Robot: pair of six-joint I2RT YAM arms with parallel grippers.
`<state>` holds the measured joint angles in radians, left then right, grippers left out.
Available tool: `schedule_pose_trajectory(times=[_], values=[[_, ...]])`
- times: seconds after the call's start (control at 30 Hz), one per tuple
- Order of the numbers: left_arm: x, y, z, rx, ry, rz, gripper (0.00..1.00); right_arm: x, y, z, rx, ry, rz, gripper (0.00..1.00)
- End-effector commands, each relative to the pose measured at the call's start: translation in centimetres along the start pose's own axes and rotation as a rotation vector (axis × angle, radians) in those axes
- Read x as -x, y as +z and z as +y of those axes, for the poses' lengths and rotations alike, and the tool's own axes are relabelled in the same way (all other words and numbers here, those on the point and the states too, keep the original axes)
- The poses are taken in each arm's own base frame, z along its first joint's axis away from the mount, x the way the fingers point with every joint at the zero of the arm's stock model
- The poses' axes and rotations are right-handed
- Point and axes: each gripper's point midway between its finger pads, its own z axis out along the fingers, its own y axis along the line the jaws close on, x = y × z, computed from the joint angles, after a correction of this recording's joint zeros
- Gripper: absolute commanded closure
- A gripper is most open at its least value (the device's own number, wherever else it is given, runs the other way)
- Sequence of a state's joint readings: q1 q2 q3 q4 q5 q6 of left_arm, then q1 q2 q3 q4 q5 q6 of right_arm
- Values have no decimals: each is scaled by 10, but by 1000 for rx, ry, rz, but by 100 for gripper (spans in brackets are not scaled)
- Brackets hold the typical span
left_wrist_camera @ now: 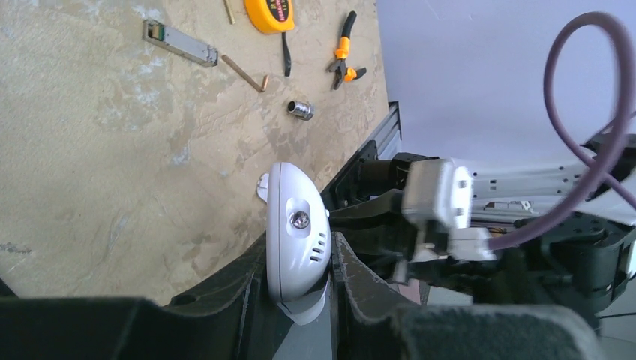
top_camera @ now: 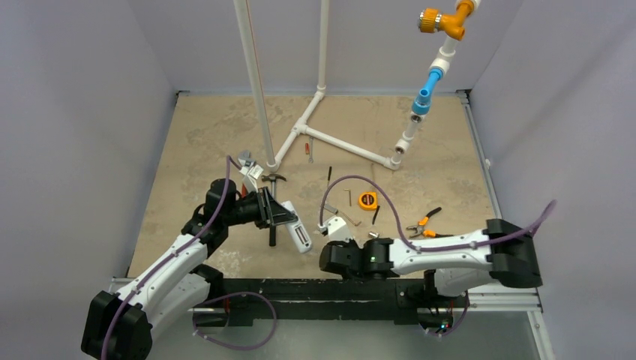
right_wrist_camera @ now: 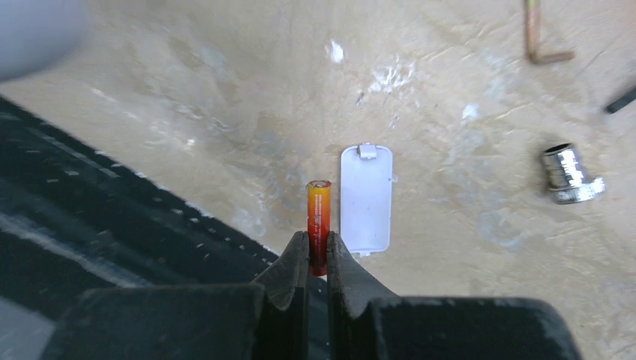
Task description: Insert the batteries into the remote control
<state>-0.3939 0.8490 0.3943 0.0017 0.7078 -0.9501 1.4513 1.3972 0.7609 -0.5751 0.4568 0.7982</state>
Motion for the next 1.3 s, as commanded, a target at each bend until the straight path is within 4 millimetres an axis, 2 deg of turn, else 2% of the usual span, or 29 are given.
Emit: schedule_pose_trajectory(times=[0.0, 0.1, 0.2, 0.37, 0.57, 0.73, 0.9, 1.07, 1.27], values=[[10, -5, -30, -138, 116, -43, 100, 43, -46, -17, 41, 44, -192, 100], [14, -16, -58, -252, 227, -104, 100, 66, -70, -18, 125, 62, -316, 100], [8, -28, -82, -349, 360, -147, 100, 82, -88, -18, 204, 83, -427, 100], [-3, -39, -105, -479, 487, -205, 100, 103, -116, -21, 319, 114, -608, 100], [-12, -47, -117, -597, 536, -240, 100, 117, -147, -8, 486, 58, -769, 100], [-12, -52, -124, -639, 578, -260, 100, 123, -163, -5, 537, 13, -828, 100], [-14, -56, -129, -666, 614, -266, 100, 132, -194, 5, 667, -28, -960, 100], [-17, -60, -133, -695, 643, -271, 100, 131, -207, 4, 680, -152, -1032, 100], [-19, -67, -139, -719, 705, -299, 100, 136, -207, -4, 593, -263, -1072, 100]])
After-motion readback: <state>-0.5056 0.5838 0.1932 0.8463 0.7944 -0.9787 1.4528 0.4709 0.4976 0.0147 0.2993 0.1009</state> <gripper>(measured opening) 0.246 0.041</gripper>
